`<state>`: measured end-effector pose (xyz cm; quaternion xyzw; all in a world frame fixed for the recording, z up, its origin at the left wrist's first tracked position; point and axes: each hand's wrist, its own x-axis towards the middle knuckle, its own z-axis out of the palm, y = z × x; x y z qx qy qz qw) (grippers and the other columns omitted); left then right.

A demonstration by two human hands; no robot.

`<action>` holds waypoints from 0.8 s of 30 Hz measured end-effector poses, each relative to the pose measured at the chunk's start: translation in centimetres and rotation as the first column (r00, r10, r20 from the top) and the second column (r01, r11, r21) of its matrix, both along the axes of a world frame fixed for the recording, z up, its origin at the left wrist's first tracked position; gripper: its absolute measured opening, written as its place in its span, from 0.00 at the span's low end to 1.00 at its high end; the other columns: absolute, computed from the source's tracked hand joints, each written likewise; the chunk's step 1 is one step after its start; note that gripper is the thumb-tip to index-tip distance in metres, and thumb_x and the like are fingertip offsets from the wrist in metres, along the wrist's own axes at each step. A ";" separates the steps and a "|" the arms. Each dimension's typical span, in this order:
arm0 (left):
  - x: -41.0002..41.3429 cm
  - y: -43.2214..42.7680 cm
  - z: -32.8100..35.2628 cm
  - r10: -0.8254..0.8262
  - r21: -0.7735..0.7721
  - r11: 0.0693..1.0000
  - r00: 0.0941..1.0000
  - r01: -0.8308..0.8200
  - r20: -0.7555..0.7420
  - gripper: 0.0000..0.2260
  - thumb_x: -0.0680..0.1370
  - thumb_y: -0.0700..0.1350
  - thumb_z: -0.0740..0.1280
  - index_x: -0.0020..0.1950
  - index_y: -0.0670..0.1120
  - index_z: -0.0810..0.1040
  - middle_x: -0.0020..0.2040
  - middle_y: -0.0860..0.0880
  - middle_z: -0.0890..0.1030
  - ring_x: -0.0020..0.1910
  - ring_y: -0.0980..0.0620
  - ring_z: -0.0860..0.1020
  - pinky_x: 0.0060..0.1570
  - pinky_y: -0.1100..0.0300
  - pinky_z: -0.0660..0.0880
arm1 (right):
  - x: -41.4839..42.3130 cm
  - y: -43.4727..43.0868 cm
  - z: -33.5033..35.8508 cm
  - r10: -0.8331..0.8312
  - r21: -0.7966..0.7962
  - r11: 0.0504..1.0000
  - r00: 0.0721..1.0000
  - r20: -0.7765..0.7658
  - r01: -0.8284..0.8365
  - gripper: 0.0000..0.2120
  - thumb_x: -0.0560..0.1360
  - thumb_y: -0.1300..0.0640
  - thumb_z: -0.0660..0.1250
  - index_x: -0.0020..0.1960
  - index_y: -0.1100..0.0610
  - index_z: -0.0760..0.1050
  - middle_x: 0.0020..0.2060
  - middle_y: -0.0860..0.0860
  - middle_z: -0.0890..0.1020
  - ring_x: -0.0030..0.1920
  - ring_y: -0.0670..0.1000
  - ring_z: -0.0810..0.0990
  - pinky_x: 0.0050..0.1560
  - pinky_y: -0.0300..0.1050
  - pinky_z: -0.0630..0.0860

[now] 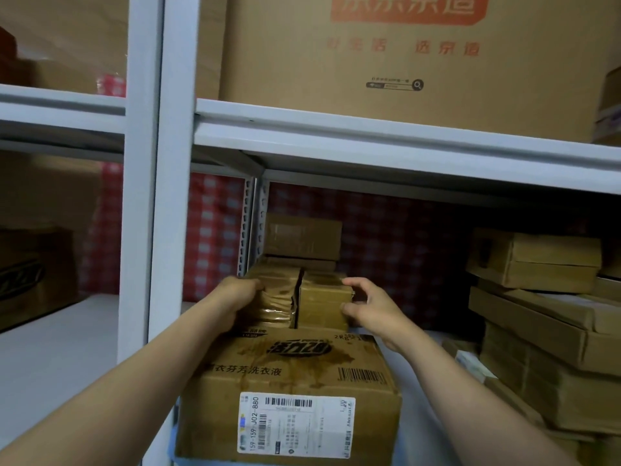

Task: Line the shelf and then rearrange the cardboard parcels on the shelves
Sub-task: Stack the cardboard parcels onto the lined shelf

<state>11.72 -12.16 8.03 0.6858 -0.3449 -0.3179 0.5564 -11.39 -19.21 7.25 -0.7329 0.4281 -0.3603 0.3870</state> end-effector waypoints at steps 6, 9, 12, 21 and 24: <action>-0.9 -0.1 0.4 0.026 0.026 0.999 0.995 -0.029 0.098 0.28 0.78 0.52 0.68 0.72 0.41 0.64 0.60 0.42 0.75 0.54 0.47 0.75 0.55 0.54 0.72 | -0.1 -0.2 -0.1 -0.050 -0.053 0.997 0.998 -0.045 0.048 0.26 0.76 0.62 0.67 0.71 0.49 0.67 0.58 0.52 0.79 0.54 0.51 0.81 0.55 0.49 0.81; -2.0 -0.1 1.1 0.225 -0.039 0.974 0.933 -0.223 0.282 0.31 0.76 0.57 0.68 0.73 0.45 0.62 0.68 0.38 0.70 0.66 0.38 0.70 0.65 0.43 0.70 | -0.2 0.6 0.5 -0.171 -0.184 0.972 0.979 -0.115 0.148 0.30 0.76 0.57 0.67 0.75 0.49 0.60 0.70 0.53 0.67 0.67 0.54 0.71 0.64 0.47 0.73; -6.1 0.5 2.7 0.367 -0.263 0.925 0.826 -0.275 0.427 0.29 0.76 0.54 0.68 0.74 0.48 0.62 0.71 0.37 0.64 0.70 0.37 0.63 0.70 0.43 0.64 | -1.9 1.8 1.9 -0.338 -0.333 0.896 0.938 -0.079 0.295 0.27 0.77 0.55 0.66 0.74 0.50 0.62 0.70 0.53 0.66 0.68 0.55 0.68 0.65 0.49 0.70; -21.2 -2.7 6.2 -0.081 -0.376 0.894 0.914 0.243 0.397 0.36 0.73 0.55 0.72 0.76 0.50 0.59 0.73 0.41 0.64 0.73 0.41 0.61 0.70 0.49 0.63 | -12.0 7.0 6.2 -0.565 -0.614 0.586 0.810 0.157 0.528 0.19 0.75 0.55 0.67 0.66 0.51 0.70 0.63 0.50 0.73 0.64 0.53 0.71 0.60 0.48 0.74; -24.7 -4.5 6.1 -0.278 -0.312 0.870 0.903 0.381 0.326 0.44 0.69 0.59 0.75 0.78 0.52 0.54 0.74 0.42 0.62 0.73 0.41 0.63 0.71 0.47 0.66 | -16.1 8.4 6.6 -0.760 -0.623 0.385 0.617 0.206 0.681 0.20 0.74 0.52 0.68 0.65 0.51 0.69 0.64 0.52 0.70 0.66 0.55 0.65 0.62 0.48 0.68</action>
